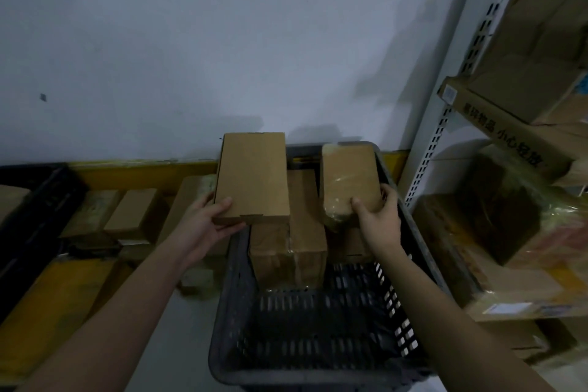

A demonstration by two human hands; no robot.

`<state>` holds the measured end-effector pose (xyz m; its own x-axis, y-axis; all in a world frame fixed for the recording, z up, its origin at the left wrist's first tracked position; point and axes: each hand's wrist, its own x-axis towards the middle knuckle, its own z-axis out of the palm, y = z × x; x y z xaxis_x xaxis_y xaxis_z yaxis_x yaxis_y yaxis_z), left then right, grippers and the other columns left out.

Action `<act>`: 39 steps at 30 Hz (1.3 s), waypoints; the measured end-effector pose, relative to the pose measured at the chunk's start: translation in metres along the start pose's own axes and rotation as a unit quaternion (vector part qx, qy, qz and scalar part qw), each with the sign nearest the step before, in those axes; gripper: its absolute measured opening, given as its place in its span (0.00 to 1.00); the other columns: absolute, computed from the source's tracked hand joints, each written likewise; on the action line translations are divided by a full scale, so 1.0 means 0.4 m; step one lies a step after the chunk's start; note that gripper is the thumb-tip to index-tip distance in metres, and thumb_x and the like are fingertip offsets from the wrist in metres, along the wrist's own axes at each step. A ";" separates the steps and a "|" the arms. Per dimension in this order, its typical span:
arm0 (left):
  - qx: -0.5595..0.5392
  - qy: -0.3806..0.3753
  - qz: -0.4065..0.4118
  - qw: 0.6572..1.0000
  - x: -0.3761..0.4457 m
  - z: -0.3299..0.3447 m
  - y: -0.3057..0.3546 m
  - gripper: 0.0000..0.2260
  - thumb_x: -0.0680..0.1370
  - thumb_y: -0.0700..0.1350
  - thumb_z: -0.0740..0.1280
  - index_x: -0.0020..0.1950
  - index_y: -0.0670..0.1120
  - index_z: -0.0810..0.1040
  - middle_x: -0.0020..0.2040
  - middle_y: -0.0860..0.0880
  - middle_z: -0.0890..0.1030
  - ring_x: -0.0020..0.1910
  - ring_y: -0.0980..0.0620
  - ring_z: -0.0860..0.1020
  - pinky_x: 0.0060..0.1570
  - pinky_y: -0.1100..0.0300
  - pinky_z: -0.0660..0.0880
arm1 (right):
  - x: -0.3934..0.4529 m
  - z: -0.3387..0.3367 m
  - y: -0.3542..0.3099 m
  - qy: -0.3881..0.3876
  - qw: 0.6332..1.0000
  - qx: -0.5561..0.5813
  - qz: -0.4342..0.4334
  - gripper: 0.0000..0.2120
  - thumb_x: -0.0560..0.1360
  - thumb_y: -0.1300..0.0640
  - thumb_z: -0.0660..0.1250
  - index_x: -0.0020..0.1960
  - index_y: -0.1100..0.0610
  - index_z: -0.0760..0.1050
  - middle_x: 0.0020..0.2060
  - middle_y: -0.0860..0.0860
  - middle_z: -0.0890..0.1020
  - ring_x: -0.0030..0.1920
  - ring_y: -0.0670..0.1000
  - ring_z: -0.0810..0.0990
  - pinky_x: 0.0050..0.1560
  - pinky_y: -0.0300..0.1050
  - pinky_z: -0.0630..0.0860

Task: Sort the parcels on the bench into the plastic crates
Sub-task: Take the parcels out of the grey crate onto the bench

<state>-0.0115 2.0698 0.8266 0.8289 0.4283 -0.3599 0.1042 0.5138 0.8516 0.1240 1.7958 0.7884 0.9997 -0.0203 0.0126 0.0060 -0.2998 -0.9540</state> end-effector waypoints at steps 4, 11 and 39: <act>-0.004 0.009 0.020 1.000 -0.014 -0.025 0.027 0.29 0.79 0.37 0.66 0.78 0.50 0.61 0.68 0.42 0.74 0.60 0.40 0.79 0.41 0.50 0.83 | 0.012 0.003 -0.074 -0.011 0.998 0.046 -0.034 0.33 0.76 0.48 0.71 0.76 0.51 0.60 0.69 0.53 0.72 0.66 0.53 0.73 0.65 0.53 0.74; -0.042 0.045 0.060 0.996 -0.059 -0.108 0.067 0.27 0.81 0.36 0.63 0.77 0.52 0.63 0.68 0.42 0.73 0.59 0.40 0.79 0.41 0.48 0.83 | -0.008 0.095 -0.151 -0.078 0.992 0.089 -0.042 0.34 0.75 0.45 0.72 0.75 0.51 0.61 0.64 0.49 0.73 0.64 0.53 0.75 0.63 0.57 0.77; -0.051 0.148 -0.002 0.988 -0.278 -0.875 0.083 0.24 0.81 0.37 0.63 0.76 0.49 0.66 0.69 0.43 0.73 0.58 0.41 0.77 0.44 0.47 0.78 | -0.500 0.629 -0.280 -0.165 0.982 0.095 -0.007 0.33 0.74 0.45 0.73 0.73 0.52 0.64 0.62 0.50 0.75 0.58 0.51 0.79 0.57 0.53 0.81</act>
<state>-0.2925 2.2995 0.7613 0.6307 0.6160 -0.4720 0.0397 0.5818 0.8123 -0.0707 2.0734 0.8174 0.9522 0.3025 -0.0421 -0.0079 -0.1134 -0.9935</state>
